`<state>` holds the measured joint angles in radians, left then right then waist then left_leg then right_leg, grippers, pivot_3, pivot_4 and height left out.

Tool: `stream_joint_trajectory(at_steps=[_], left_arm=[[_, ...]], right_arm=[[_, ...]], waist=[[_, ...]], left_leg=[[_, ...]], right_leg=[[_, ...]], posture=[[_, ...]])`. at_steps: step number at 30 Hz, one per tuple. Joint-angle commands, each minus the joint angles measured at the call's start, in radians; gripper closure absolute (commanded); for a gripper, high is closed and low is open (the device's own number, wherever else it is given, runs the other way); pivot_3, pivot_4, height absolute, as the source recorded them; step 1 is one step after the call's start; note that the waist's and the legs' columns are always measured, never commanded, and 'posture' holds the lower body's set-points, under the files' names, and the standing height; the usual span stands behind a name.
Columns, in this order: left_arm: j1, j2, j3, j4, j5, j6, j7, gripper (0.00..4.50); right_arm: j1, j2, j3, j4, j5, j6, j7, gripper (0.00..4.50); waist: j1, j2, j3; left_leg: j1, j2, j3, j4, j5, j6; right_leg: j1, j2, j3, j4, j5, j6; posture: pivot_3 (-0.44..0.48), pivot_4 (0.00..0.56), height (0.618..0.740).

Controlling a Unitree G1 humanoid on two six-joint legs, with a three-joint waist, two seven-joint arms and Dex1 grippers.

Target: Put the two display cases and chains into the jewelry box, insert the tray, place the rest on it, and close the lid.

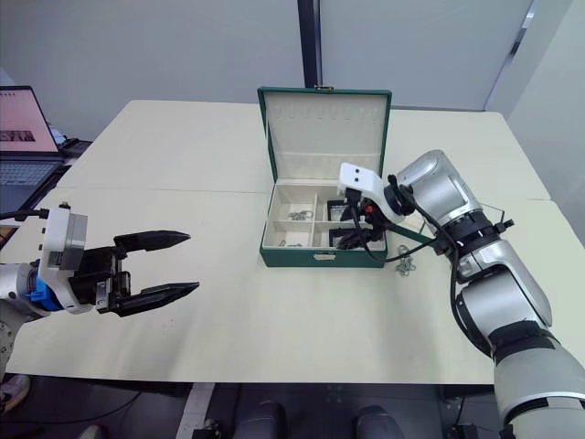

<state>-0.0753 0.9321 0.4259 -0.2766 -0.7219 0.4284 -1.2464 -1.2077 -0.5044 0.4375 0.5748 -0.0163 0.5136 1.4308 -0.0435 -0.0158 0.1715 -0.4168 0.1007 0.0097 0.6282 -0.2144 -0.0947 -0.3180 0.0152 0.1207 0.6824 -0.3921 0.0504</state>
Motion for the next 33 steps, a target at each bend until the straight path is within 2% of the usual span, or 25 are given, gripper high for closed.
stream_joint_trajectory(at_steps=[1,5,11,15,18,24,33], left_arm=[[-0.018,0.013,0.001,-0.013,-0.004,-0.003,0.004,0.00],[-0.027,0.007,-0.011,-0.021,-0.007,0.002,0.011,0.00],[-0.033,-0.003,-0.020,-0.035,-0.028,0.016,0.024,0.00],[-0.033,-0.006,-0.023,-0.039,-0.041,0.029,0.018,0.00],[-0.032,-0.004,-0.031,-0.041,-0.039,0.027,0.013,0.00],[-0.019,-0.023,-0.039,-0.038,-0.030,0.007,0.012,0.00],[0.109,-0.050,0.005,-0.034,-0.010,0.053,0.092,0.00]], right_arm=[[-0.024,-0.043,-0.066,-0.092,0.027,0.038,0.004,0.16],[0.059,-0.119,-0.117,-0.319,0.072,0.169,-0.003,0.16],[0.322,-0.246,-0.284,-0.869,0.247,0.540,-0.095,0.16],[0.511,-0.268,-0.438,-1.136,0.339,0.724,-0.215,0.16],[0.645,-0.238,-0.548,-1.289,0.398,0.807,-0.301,0.16],[0.925,-0.158,-0.739,-1.473,0.472,0.826,-0.429,0.16],[1.189,-0.146,-0.828,-1.521,0.544,0.761,-0.539,0.08]], waist=[[0.000,0.000,0.000],[0.006,0.000,0.000],[0.014,0.000,0.000],[0.013,-0.001,0.000],[0.011,-0.001,-0.001],[0.013,-0.002,-0.001],[0.009,-0.003,-0.001]], left_leg=[[0.000,0.000,0.000,0.000,0.000,0.000],[-0.001,0.000,0.000,0.000,0.000,0.000],[-0.002,0.000,-0.001,-0.001,0.000,0.000],[-0.002,0.000,-0.001,-0.001,0.000,0.000],[-0.002,-0.001,-0.001,-0.002,0.000,0.000],[-0.002,-0.001,-0.001,-0.002,0.000,0.000],[-0.002,-0.001,0.000,-0.003,0.000,0.000]], right_leg=[[0.000,0.000,0.000,0.000,0.000,0.000],[0.000,0.000,0.000,0.000,0.000,0.000],[0.001,0.000,0.000,-0.001,0.000,0.000],[0.001,0.000,0.000,-0.001,0.000,0.000],[0.001,0.000,0.000,-0.001,0.000,0.000],[0.001,0.000,0.000,-0.002,0.000,0.000],[0.001,0.001,0.002,-0.002,0.000,0.000]], posture=[[0.000,0.150,0.740],[0.000,0.150,0.740],[0.000,0.150,0.740],[0.000,0.150,0.740],[0.000,0.150,0.740],[0.000,0.150,0.740],[0.000,0.150,0.740]])
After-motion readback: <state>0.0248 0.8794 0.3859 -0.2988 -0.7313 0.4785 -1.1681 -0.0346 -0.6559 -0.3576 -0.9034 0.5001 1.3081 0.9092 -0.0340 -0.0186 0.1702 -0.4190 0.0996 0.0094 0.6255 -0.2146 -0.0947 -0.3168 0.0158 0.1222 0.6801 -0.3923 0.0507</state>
